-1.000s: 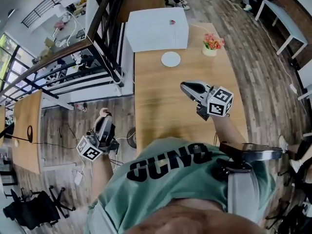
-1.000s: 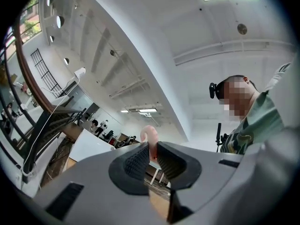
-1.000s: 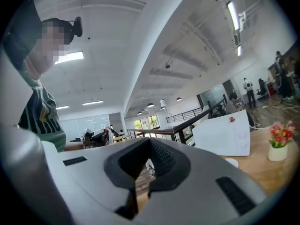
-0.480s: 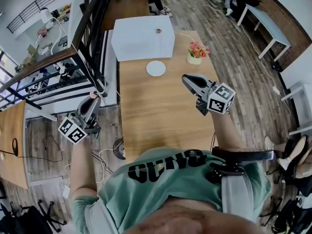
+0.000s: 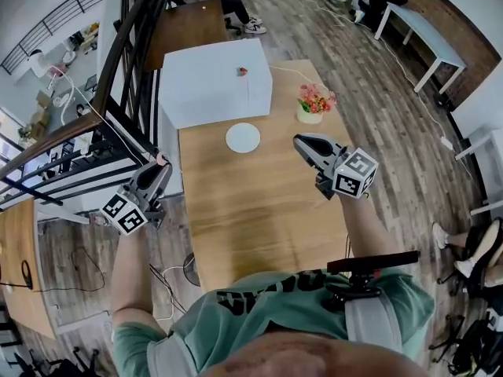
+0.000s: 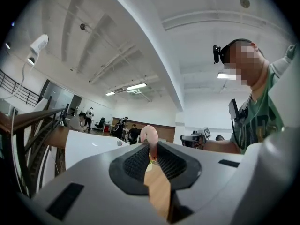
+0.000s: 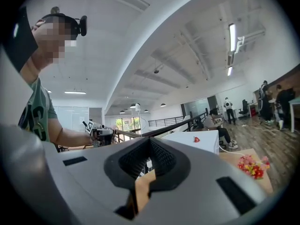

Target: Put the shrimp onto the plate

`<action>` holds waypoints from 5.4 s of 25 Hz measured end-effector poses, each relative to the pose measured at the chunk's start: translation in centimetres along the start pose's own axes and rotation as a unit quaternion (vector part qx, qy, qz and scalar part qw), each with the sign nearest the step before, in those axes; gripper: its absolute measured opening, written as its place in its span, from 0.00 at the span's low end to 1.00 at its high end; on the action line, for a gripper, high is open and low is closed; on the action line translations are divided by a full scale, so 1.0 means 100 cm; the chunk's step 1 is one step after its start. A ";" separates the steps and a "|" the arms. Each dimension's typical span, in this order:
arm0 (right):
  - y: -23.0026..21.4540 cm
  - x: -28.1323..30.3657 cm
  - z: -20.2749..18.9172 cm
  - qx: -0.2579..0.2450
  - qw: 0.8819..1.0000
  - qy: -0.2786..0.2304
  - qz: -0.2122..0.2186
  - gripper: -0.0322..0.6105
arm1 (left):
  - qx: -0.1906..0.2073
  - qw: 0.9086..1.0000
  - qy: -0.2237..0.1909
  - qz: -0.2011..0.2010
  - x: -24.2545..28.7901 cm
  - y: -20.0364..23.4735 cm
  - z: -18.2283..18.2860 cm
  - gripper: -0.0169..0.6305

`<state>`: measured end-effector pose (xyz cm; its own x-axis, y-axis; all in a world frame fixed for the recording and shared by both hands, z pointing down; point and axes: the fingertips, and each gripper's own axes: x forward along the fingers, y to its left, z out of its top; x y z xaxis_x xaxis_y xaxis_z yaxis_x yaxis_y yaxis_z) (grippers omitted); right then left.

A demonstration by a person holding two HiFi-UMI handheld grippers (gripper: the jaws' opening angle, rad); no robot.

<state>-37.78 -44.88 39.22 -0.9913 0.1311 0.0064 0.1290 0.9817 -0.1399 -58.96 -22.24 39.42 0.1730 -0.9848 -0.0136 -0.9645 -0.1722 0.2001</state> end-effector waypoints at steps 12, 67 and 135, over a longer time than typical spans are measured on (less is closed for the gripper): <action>-0.090 0.081 -0.099 0.028 0.999 0.036 0.016 0.06 | -0.052 0.993 0.099 -0.033 0.121 0.108 -0.135 0.11; -0.166 0.211 -0.287 -0.023 0.999 0.039 -0.009 0.06 | 0.086 0.967 0.230 -0.073 0.270 0.166 -0.334 0.11; -0.038 0.100 -0.084 0.049 0.998 0.049 -0.006 0.06 | 0.025 0.994 0.096 0.034 0.061 0.008 -0.106 0.03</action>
<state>-47.99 -46.11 48.14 -0.9851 0.1366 0.1044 0.1091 0.9660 -0.2345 -56.51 -28.20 49.88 0.1380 -0.9725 0.1874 -0.9832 -0.1117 0.1446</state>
